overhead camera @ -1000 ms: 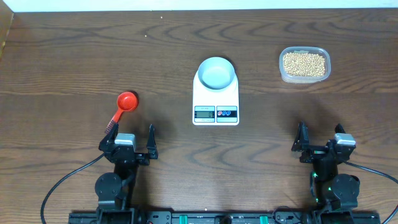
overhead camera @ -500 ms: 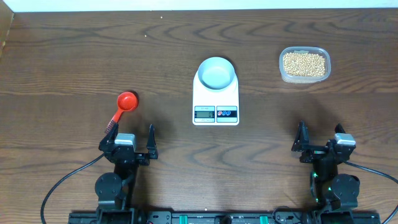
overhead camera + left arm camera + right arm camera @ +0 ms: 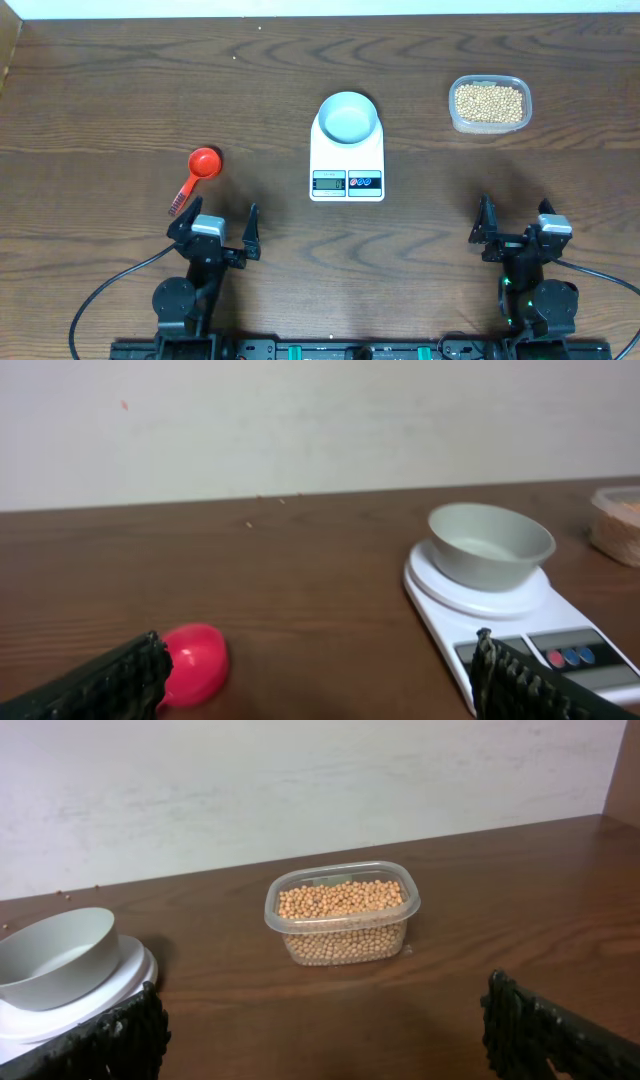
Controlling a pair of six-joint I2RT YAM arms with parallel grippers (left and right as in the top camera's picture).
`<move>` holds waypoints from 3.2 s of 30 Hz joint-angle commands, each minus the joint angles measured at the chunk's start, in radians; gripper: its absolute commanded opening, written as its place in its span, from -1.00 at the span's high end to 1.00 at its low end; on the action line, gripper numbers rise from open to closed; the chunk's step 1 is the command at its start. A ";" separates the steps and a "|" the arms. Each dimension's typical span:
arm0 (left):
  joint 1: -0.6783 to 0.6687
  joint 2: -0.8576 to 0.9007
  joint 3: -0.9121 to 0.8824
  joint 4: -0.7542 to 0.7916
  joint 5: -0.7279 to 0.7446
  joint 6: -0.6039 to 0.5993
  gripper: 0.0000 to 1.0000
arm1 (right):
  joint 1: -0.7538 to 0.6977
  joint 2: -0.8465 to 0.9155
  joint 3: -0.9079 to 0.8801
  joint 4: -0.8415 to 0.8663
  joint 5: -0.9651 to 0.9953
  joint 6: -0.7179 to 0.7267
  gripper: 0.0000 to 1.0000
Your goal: Scoop item into bowl and weigh 50g on scale
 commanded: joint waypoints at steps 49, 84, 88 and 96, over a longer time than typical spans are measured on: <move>0.217 1.663 1.254 -0.663 0.011 0.191 -0.95 | 0.000 -0.003 -0.002 -0.002 0.015 -0.004 -0.99; 0.284 1.944 1.253 -0.501 0.015 0.171 0.07 | 0.000 -0.003 -0.002 -0.002 0.015 -0.004 -0.98; 0.284 1.944 1.253 -0.495 0.015 0.171 0.14 | 0.000 -0.003 -0.002 -0.002 0.015 -0.004 -0.99; 0.284 1.945 1.241 -0.488 0.015 0.172 0.17 | 0.000 -0.003 -0.002 -0.002 0.015 -0.004 -0.99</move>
